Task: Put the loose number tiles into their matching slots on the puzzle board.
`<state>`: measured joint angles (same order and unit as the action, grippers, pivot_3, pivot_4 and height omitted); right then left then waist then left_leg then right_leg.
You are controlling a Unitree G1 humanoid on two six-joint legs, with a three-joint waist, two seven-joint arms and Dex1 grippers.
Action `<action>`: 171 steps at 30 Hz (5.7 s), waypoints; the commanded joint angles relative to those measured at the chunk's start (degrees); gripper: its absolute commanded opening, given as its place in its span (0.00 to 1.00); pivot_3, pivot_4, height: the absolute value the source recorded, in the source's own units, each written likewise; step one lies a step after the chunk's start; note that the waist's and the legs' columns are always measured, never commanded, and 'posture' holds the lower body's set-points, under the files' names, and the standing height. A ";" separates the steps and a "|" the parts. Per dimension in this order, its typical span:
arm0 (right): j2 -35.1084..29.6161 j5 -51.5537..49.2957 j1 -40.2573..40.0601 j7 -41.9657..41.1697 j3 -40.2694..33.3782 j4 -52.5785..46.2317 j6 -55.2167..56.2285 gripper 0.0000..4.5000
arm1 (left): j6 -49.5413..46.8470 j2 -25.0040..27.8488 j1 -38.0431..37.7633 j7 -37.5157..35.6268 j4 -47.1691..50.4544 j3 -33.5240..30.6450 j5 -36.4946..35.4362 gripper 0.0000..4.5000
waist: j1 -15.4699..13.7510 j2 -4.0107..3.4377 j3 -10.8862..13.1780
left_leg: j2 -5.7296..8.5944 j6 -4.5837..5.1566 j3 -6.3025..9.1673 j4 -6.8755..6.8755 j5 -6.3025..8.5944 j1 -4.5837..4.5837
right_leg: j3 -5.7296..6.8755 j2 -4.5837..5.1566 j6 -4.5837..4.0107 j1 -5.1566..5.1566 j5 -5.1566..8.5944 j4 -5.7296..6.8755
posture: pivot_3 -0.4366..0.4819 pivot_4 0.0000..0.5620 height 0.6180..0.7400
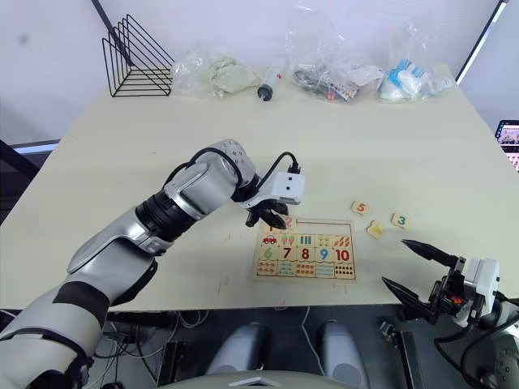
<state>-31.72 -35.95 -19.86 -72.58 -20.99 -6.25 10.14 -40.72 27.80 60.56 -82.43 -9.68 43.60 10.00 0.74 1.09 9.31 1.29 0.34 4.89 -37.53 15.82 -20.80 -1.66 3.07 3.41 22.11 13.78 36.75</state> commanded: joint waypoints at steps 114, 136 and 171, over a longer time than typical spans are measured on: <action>-0.78 1.15 1.64 -1.16 -0.05 2.27 2.45 1.00 | 24.37 -1.23 -25.11 10.53 1.83 -24.05 -16.64 0.03 | -0.15 -0.10 -0.04 | -0.02 -0.01 0.14 -0.02 0.00 0.08 | -0.13 0.04 -0.03 0.01 -0.03 0.05 | 0.48 0.27 1.00; -1.32 0.67 1.23 -1.40 -0.43 1.63 1.50 1.00 | 25.11 -1.12 -27.92 11.59 -0.51 -23.83 -16.48 0.03 | -0.06 -0.29 -0.19 | -0.01 -0.01 0.13 -0.02 0.00 0.18 | -0.12 0.03 -0.02 -0.08 -0.02 0.05 | 0.48 0.27 1.00; -4.86 2.26 6.22 2.62 -5.00 13.35 -0.90 1.00 | 24.35 4.88 -68.86 29.95 22.33 -63.96 -35.71 0.39 | -0.49 -0.36 -0.14 | -0.36 -0.02 0.01 0.08 0.01 0.15 | -0.24 0.13 -0.21 0.02 0.05 -0.03 | 0.48 0.27 1.00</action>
<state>-35.51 -33.01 -13.44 -70.29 -23.70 7.36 9.24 -19.04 32.28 -7.90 -52.84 11.91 -17.98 -24.95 0.25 0.74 9.17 0.92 0.32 4.91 -37.45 15.83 -20.66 -1.89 3.20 3.21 22.13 13.84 36.72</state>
